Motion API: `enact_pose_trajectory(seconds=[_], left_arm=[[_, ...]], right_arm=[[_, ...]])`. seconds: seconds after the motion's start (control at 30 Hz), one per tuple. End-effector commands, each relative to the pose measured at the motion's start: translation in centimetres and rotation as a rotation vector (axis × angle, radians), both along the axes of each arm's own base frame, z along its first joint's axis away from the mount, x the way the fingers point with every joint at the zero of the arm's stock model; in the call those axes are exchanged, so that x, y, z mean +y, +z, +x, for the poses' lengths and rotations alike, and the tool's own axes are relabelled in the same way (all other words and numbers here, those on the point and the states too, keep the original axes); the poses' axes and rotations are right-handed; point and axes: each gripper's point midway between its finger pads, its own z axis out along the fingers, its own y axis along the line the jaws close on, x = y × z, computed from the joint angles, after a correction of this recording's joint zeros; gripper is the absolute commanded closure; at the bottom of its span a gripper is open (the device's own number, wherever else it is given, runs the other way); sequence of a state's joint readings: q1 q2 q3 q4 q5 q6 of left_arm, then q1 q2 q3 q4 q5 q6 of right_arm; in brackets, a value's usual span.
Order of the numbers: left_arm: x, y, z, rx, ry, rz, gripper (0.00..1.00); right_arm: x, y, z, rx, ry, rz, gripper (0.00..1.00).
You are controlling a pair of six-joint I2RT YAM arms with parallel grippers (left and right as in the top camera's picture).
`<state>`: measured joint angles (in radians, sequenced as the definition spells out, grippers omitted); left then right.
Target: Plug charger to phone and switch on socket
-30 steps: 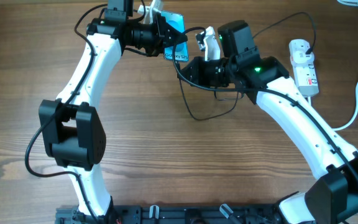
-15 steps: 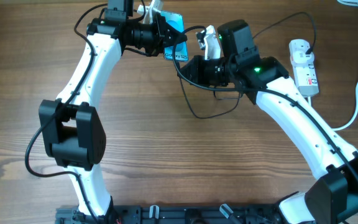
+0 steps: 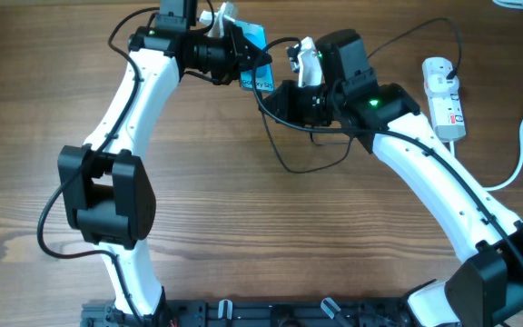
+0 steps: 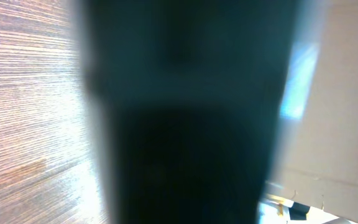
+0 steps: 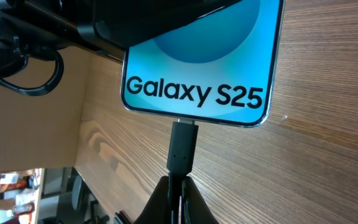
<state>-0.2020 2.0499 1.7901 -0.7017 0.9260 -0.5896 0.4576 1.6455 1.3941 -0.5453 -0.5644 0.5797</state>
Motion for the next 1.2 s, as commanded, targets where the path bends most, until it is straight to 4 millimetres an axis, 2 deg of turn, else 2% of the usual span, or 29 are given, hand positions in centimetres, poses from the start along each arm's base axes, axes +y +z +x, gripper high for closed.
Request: enact_pose_trajectory(seconds=[0.0, 0.4, 0.53, 0.57, 0.63, 0.7, 0.73, 0.83, 0.87, 0.93, 1.0, 1.07, 1.17], left_arm=[[-1.8, 0.6, -1.3, 0.003, -0.063, -0.031, 0.96], [-1.8, 0.5, -1.6, 0.021, -0.065, -0.03, 0.96], [-1.8, 0.5, -1.6, 0.021, -0.065, -0.03, 0.96], [-1.8, 0.4, -1.6, 0.01, -0.073, -0.026, 0.96], [-1.6, 0.4, -1.5, -0.034, -0.093, -0.019, 0.96], [-1.6, 0.5, -1.5, -0.188, -0.181, 0.003, 0.96], [-1.7, 0.7, -1.8, -0.246, -0.225, -0.002, 0.96], [-3.1, 3.8, -4.2, -0.404, -0.407, -0.203, 0.96], [-3.2, 4.3, -4.6, -0.428, -0.429, -0.237, 0.96], [-3.2, 4.3, -4.6, -0.428, -0.43, -0.237, 0.96], [-3.4, 4.6, -4.8, -0.437, -0.441, -0.256, 0.96], [-3.5, 6.1, -5.7, -0.493, -0.493, -0.348, 0.96], [-3.6, 6.5, -6.0, -0.545, -0.517, -0.374, 0.96]], right_arm=[[-0.6, -1.1, 1.8, -0.026, -0.058, -0.041, 0.96], [0.0, 0.3, 3.3, -0.103, -0.077, 0.007, 0.96], [0.0, 0.4, 3.4, -0.109, -0.074, 0.005, 0.54], [-0.2, 0.9, 3.3, -0.13, -0.061, 0.006, 0.36], [-1.1, 2.1, 3.0, -0.155, -0.066, 0.004, 0.28], [-2.7, 3.3, 1.4, -0.181, -0.041, -0.035, 0.28], [-3.7, 3.0, 0.0, -0.16, -0.015, -0.08, 0.28], [-5.6, 0.3, -3.8, -0.018, 0.051, -0.19, 0.28], [-5.9, -0.4, -5.2, 0.021, 0.098, -0.214, 0.28], [-5.5, -0.6, -7.3, 0.038, 0.215, -0.196, 0.28], [-5.4, -0.7, -8.2, 0.058, 0.244, -0.189, 0.26], [-5.4, -0.7, -8.3, 0.065, 0.243, -0.19, 0.26], [-5.6, -0.8, -8.2, 0.064, 0.24, -0.198, 0.25]])
